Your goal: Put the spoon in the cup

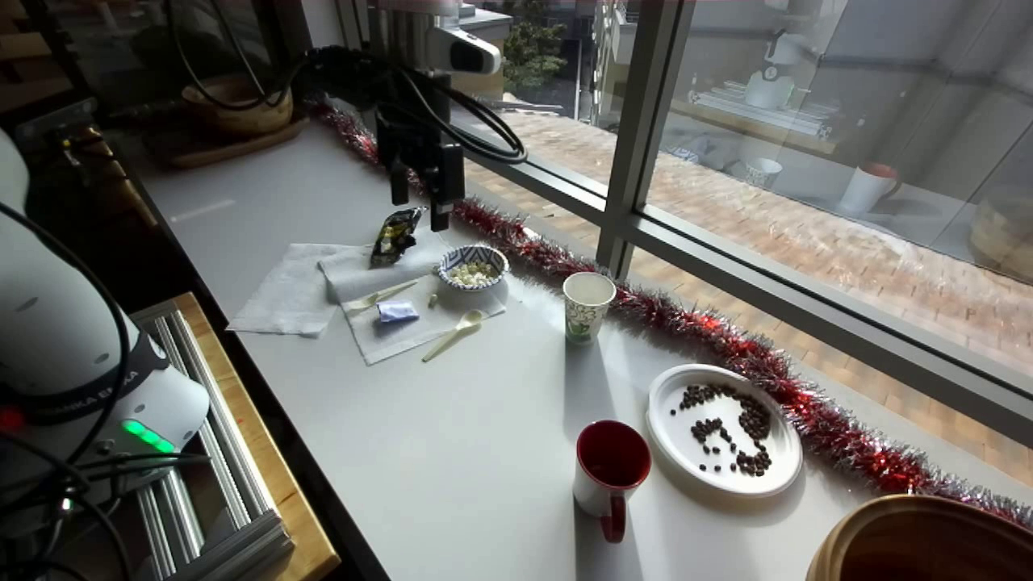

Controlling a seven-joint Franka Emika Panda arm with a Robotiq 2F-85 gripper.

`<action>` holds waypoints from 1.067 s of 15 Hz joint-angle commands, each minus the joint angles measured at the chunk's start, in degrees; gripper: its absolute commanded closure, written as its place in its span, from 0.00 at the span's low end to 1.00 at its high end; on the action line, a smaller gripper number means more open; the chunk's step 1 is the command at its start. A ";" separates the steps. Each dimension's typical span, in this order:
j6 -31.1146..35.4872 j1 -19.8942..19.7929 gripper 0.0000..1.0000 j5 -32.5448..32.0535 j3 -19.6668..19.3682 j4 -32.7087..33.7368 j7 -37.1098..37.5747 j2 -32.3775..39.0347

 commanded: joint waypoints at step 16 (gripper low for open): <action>15.83 -2.89 0.00 2.26 -3.65 -3.82 -14.80 20.44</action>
